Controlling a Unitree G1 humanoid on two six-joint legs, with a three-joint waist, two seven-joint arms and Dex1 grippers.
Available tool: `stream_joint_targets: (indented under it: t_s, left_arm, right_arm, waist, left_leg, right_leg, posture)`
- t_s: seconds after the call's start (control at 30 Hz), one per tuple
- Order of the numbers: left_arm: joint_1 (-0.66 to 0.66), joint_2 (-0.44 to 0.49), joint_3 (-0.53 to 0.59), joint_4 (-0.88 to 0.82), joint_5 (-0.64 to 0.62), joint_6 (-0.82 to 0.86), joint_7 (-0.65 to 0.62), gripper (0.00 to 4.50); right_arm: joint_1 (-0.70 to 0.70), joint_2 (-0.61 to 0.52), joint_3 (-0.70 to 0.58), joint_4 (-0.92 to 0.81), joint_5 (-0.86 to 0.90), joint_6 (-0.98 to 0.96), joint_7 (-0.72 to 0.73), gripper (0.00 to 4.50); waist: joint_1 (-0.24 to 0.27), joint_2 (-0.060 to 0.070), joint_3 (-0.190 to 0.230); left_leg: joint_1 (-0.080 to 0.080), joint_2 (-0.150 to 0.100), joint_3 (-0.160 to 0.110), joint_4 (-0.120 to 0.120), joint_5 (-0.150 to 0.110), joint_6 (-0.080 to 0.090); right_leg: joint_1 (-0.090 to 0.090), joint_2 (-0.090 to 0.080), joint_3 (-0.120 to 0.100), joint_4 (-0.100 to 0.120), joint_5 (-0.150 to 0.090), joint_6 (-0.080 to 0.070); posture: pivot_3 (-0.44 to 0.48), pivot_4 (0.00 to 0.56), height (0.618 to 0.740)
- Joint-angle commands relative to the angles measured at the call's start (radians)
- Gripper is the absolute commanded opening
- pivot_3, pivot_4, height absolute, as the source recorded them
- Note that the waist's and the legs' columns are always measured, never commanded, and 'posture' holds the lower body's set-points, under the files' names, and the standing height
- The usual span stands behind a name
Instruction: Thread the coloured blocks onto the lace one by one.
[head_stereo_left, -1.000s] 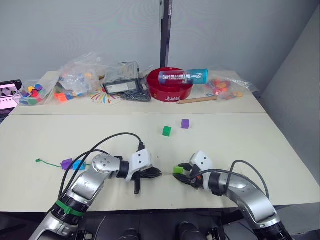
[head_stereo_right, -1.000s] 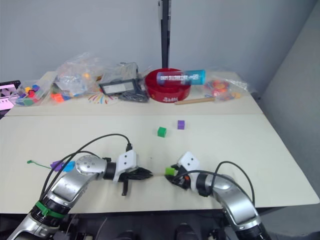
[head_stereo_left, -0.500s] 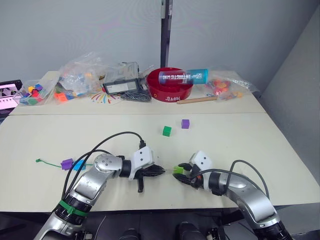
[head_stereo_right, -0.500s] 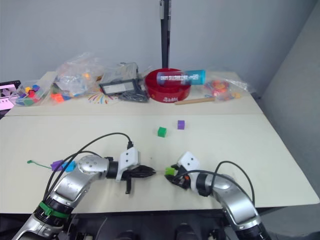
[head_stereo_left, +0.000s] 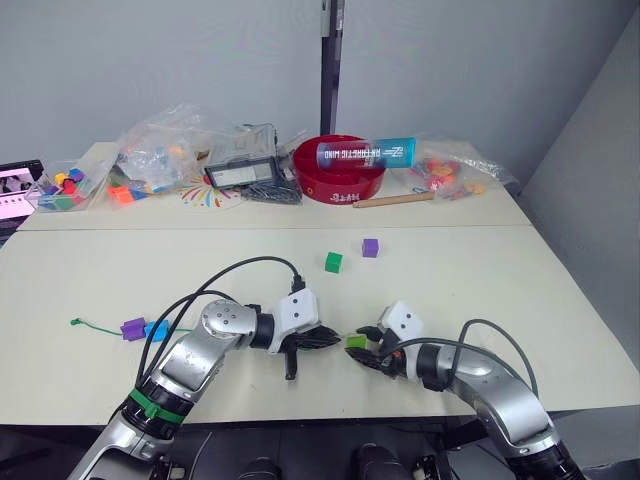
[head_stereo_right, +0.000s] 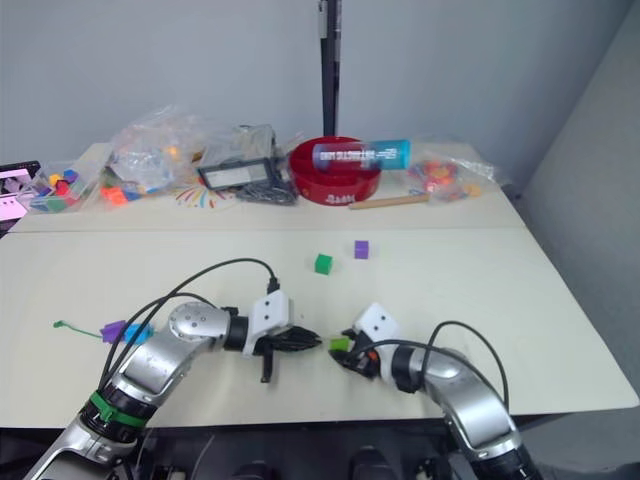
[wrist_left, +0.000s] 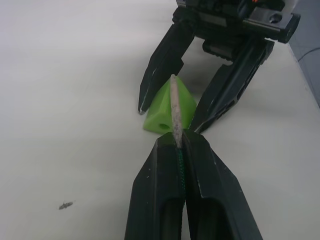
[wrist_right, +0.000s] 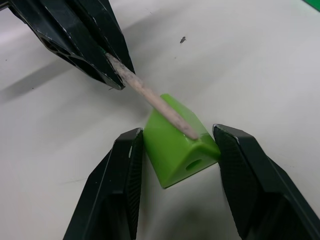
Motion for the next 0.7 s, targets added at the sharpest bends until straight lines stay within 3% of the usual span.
stream_joint_targets:
  t_s: [0.03, 0.17, 0.7]
  left_arm:
    - [0.008, 0.043, 0.045, -0.041, -0.011, 0.023, -0.005, 0.00]
    - [0.017, 0.085, 0.051, -0.074, -0.006, 0.055, 0.001, 0.00]
    - [-0.048, 0.114, -0.030, -0.143, 0.053, 0.230, 0.027, 0.00]
  right_arm:
    - [0.012, -0.003, 0.031, 0.016, 0.005, 0.026, 0.004, 1.72]
    - [0.010, -0.003, 0.032, 0.019, 0.003, 0.023, 0.005, 1.72]
    - [-0.005, -0.005, 0.039, 0.020, 0.008, 0.022, 0.012, 1.72]
  waist:
    - [0.000, 0.000, 0.000]
    - [0.000, 0.000, 0.000]
    - [-0.001, 0.000, 0.000]
  left_leg:
    - [0.000, 0.000, 0.000, 0.000, 0.000, 0.000]
    - [0.000, 0.000, 0.000, 0.000, 0.000, 0.000]
    - [0.000, 0.000, 0.000, 0.000, 0.000, 0.000]
  right_leg:
    - [0.000, 0.000, 0.000, 0.000, 0.000, 0.000]
    - [0.000, 0.000, 0.000, 0.000, 0.000, 0.000]
    - [0.000, 0.000, 0.000, 0.000, 0.000, 0.000]
  posture:
    - [0.000, 0.150, 0.731]
    - [0.000, 0.150, 0.731]
    - [0.000, 0.150, 0.731]
